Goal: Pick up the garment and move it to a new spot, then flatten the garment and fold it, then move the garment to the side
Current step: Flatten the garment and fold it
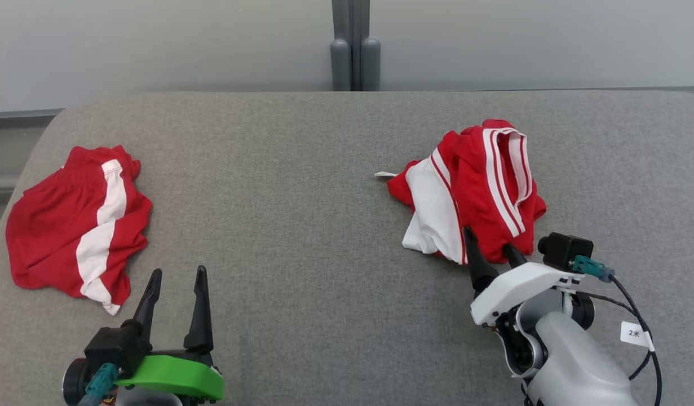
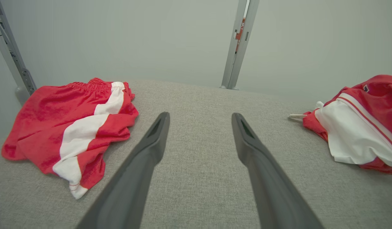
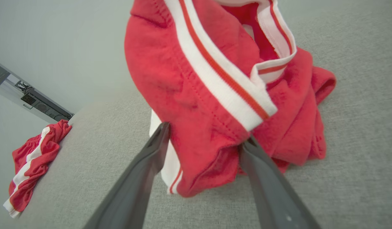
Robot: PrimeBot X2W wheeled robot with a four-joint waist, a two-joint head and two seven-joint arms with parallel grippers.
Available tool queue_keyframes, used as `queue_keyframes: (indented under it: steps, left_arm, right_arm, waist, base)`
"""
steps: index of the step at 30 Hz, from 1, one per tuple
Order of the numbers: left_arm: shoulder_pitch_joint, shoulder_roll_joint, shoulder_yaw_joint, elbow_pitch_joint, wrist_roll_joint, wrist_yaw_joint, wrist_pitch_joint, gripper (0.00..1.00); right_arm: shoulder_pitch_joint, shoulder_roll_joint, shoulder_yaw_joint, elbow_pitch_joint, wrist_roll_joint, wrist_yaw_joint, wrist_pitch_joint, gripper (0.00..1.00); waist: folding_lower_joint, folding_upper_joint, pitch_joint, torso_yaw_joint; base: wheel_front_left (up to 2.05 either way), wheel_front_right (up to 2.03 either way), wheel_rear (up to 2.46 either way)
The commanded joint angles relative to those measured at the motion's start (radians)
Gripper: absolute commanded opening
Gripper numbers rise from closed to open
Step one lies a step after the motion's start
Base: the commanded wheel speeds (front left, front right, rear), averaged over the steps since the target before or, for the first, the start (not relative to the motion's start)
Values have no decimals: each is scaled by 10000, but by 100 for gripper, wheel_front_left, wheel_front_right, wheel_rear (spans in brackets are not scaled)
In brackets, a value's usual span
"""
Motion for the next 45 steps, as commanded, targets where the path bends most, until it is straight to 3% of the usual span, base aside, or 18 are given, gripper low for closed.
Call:
queue_keyframes:
  steps: [1, 2, 3, 4, 9, 14, 21, 29, 32, 36, 45]
  left_arm:
    - [-146, 19, 7, 14, 5, -44, 5, 100]
    - [-140, 20, 5, 11, 5, -44, 5, 100]
    - [-137, 20, 9, 7, 7, -39, 5, 100]
    - [-134, 20, 20, -2, 6, -21, 5, 100]
    - [-127, 20, 43, -31, -23, 25, 5, 100]
    - [-126, 20, 62, -64, -85, 55, 5, 100]
    - [-289, 20, -79, -126, -104, 67, 5, 100]
    - [-295, 20, -292, -222, -172, 78, 5, 100]
    - [-235, 20, -294, -267, -187, 98, 5, 100]
    - [-276, 20, -315, -300, -176, 105, 5, 100]
    - [-403, 20, -309, -345, -184, 112, 5, 100]
  right_arm:
    - [-208, -50, 154, 153, 93, -10, -138, 100]
    - [-370, -50, 199, 236, 140, -10, -237, 75]
    - [-468, -55, 205, 325, -65, -10, -303, 44]
    - [-606, -52, 134, 380, -486, -10, -370, 0]
    - [-826, -41, -351, -592, -1878, -10, -414, 0]
    - [-1226, -39, 629, -1487, -2121, -9, -414, 0]
    - [-3114, -45, 2390, -1963, -564, -9, -295, 0]
    - [-5365, -42, 3230, -2466, 563, -7, -405, 0]
    - [-6025, -46, 2801, -2967, 482, -7, -416, 0]
    - [-5722, -49, 1741, -3334, -74, -10, -411, 0]
    - [-3625, -338, 614, -825, -1207, -10, -155, 0]
  waist:
    - [0, 0, 52, 106]
    - [0, 0, 60, 131]
    - [0, 0, 62, 146]
    - [0, 0, 63, 159]
    - [0, 0, 55, 168]
    - [0, 0, 83, 44]
    - [0, 0, 148, -65]
    - [0, 0, 164, 133]
    - [0, 0, 183, 169]
    - [0, 0, 270, 224]
    - [0, 0, 582, -57]
  base:
    - [0, 0, 0]
    - [0, 0, 0]
    - [0, 0, 0]
    - [0, 0, 0]
    - [0, 0, 0]
    - [0, 0, 0]
    - [0, 0, 0]
    - [0, 0, 0]
    - [0, 0, 0]
    - [0, 0, 0]
    - [0, 0, 0]
